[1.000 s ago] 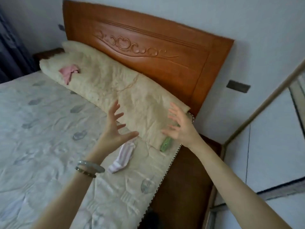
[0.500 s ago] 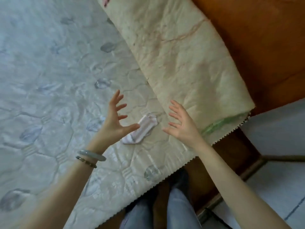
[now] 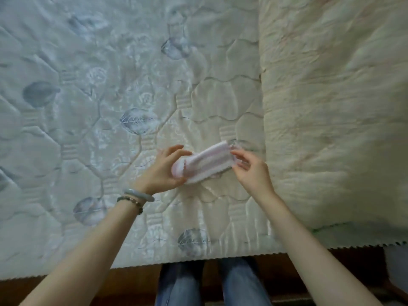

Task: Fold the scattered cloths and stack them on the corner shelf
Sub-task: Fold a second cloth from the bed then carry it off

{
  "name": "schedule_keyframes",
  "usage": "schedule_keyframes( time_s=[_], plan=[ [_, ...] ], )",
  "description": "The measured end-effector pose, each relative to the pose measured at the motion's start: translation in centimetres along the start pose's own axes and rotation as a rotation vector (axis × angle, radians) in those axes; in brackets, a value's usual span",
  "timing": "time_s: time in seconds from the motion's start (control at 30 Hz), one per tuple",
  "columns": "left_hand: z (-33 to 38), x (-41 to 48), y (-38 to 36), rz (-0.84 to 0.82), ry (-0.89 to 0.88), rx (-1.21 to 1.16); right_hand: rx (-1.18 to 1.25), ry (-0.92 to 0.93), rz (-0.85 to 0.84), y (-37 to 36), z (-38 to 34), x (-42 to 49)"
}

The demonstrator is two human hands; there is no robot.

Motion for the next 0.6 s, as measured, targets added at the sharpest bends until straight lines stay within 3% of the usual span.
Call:
schedule_keyframes(
  time_s=[0.23, 0.43, 0.6],
  plan=[
    [-4.1, 1.1, -3.7, 0.009, 0.046, 0.318, -0.21, -0.02, -0.017, -2.2, 2.0, 4.5],
    [-4.6, 0.5, -2.9, 0.174, 0.025, 0.437, -0.429, -0.072, -0.183, -5.8, 3.0, 6.2],
    [-2.0, -2.0, 3.7, 0.44, -0.041, 0.391, -0.176, 0.05, -0.014, -2.7, -1.2, 6.0]
  ],
)
Point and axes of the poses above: each hand's wrist, its own x-axis towards the middle knuckle, its own y-axis out of the back of the hand, z = x × y, the point moved 9 cm from there along x, towards the middle knuckle, and after that the axes turned 6 degrees about -x, right-handed, at the moved point
